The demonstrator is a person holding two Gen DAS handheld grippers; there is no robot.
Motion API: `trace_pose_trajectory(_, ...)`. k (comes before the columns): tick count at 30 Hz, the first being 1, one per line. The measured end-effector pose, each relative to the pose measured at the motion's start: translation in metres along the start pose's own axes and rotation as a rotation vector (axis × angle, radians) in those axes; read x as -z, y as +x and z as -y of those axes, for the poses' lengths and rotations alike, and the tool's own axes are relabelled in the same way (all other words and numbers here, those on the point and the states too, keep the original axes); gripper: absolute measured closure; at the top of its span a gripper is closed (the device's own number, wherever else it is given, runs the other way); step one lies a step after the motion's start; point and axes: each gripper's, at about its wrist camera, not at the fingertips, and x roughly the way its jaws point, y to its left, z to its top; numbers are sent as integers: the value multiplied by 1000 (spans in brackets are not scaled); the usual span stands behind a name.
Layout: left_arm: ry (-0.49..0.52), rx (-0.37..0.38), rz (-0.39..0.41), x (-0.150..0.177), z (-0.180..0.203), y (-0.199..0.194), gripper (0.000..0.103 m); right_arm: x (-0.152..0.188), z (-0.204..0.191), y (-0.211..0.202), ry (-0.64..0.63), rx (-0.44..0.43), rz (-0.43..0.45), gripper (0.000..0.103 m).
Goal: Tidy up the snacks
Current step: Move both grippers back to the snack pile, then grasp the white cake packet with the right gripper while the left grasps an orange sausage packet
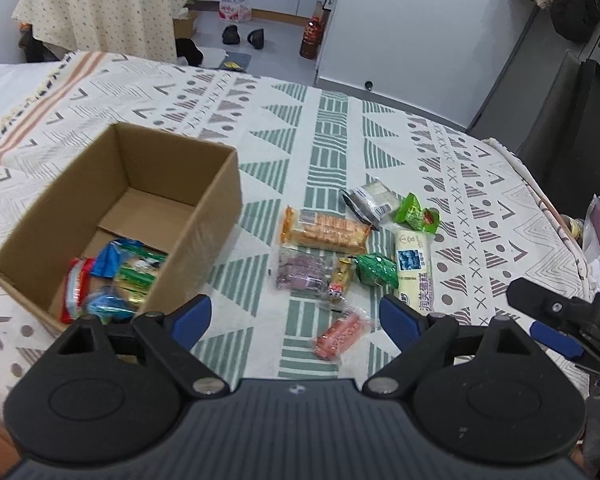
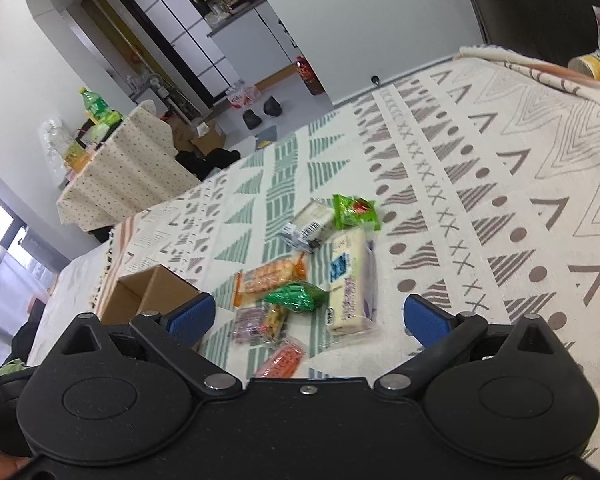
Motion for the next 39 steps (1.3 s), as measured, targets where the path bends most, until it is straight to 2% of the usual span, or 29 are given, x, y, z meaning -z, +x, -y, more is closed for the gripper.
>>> trace_pose_trajectory(8,11,53,-59,8,7,36,16,4,2,22,-9,15,-60,18)
trace_pose_trajectory(19,8,114,-159,16,12,88,40,8,9,58,-12,63,-128,27)
trace_pose_trajectory(25,3,138,-211,19,12,112,53,10,11,78,-18,82,-153,37)
trace_pose_trajectory(32,64,120,-218,22,20,120,58,9,13,97,-19,101,-146,38)
trace_pose_trajectory(33,62,122,-219,21,20,120,65,10,13,100,-22,104,-146,39)
trace_pose_trajectory(34,64,127,-222,21,20,121,78,10,12,103,-25,110,-149,40)
trace_pose_trajectory(35,64,131,-229,20,20,122,83,11,13,106,-30,116,-154,43)
trace_pose_trajectory(37,55,135,-234,19,19,122,84,14,13,114,-35,126,-171,53)
trace_pose_trajectory(38,54,138,-236,19,18,121,84,16,14,117,-38,133,-180,61)
trace_pose_trajectory(39,49,142,-237,19,17,120,84,17,14,119,-46,136,-179,62)
